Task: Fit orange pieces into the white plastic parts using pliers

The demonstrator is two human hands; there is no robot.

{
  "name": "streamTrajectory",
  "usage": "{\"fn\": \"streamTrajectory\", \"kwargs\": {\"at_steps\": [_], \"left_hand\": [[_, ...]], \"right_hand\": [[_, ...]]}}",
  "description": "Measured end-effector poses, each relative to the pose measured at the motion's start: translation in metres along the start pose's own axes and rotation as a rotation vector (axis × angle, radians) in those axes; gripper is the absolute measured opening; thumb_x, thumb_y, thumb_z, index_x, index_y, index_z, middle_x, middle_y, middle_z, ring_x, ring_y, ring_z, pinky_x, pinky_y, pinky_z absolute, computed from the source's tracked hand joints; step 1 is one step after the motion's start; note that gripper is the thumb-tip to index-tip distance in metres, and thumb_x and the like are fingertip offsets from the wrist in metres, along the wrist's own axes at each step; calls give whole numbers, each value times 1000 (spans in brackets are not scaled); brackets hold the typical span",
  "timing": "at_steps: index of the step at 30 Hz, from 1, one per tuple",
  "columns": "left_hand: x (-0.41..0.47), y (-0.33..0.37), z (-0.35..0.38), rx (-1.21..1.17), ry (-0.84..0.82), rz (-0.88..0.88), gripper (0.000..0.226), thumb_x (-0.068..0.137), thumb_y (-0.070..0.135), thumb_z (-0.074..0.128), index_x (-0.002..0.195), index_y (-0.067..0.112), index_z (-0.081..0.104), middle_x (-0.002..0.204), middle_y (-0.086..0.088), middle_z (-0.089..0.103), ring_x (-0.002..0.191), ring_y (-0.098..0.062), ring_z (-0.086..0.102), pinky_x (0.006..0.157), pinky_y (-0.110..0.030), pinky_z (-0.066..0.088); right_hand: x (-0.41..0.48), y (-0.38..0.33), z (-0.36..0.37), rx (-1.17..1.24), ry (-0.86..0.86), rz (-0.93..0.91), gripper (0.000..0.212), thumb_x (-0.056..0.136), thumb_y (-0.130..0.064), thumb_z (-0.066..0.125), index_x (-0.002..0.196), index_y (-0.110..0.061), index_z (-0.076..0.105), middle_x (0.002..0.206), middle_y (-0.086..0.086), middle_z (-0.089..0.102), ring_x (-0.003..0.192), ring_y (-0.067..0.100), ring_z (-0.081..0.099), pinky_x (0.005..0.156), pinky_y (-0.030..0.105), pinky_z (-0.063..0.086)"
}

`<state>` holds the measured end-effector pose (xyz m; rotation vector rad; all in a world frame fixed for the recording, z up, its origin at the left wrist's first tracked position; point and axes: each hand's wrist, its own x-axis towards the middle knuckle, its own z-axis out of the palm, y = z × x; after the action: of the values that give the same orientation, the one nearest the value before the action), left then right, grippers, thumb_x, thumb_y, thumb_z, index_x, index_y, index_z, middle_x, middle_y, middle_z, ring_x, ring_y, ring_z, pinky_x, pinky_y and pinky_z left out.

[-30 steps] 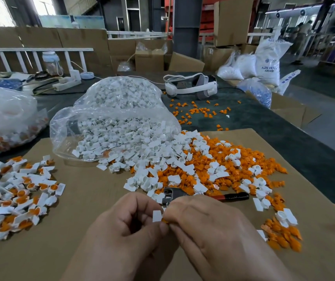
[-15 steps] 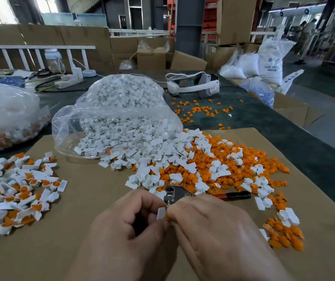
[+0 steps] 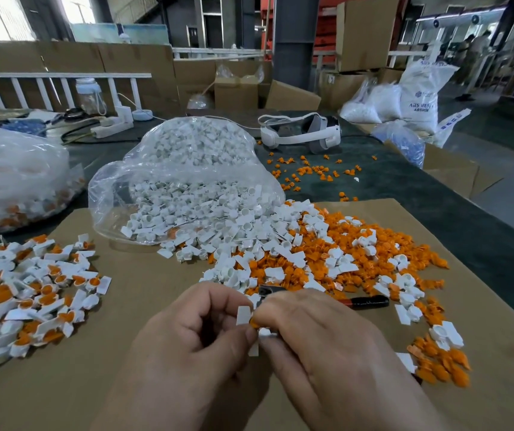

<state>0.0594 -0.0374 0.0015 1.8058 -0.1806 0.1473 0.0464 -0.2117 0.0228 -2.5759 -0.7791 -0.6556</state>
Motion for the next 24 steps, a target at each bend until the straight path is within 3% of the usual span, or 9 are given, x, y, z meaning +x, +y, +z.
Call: {"fn": "streamTrajectory", "kwargs": {"at_steps": [4,6,8,13,20,24], "left_hand": [[7,-3,-10,-10,30,-49,24,60,36,85,81,38,75,58,4,64,46,-8,58,43,-17,46],[7,-4,-10,-83,24,-95,25,54,34,85,77,33,75,55,1,61,45,-11,58,41,-19,46],[8,-1,-7,-159,10,-145,14,63,18,84,70,26,75,52,-5,58,41,-15,56,38,-22,44],[8,-1,-7,-119,-18,-157,31,76,-7,78,64,22,73,48,-10,57,35,-15,52,35,-20,41],[9,-3,-6,-149,-31,-187,30,79,-6,75,68,21,73,52,-10,57,40,-16,54,36,-23,43],[10,-4,-6,-198,-13,-210,30,80,-8,73,70,20,75,55,-9,58,43,-17,56,37,-25,45]], "right_hand": [[3,14,-17,-230,-191,177,50,75,-51,56,118,-25,61,110,-7,65,100,18,64,80,42,57],[1,27,-21,-339,-400,287,64,81,-66,39,137,-35,34,132,-11,43,121,18,42,101,44,38],[-6,37,-23,-370,-564,315,73,80,-73,36,142,-39,17,139,-14,28,126,15,24,106,40,23],[-11,46,-21,-398,-538,278,68,84,-67,41,142,-36,21,137,-9,30,123,17,26,102,37,28],[-10,56,-17,-363,-588,290,70,85,-72,40,143,-41,15,140,-14,31,126,12,30,103,34,30],[-6,59,-19,-356,-603,292,70,80,-76,40,138,-40,26,129,-13,43,116,13,36,97,33,32]]}}
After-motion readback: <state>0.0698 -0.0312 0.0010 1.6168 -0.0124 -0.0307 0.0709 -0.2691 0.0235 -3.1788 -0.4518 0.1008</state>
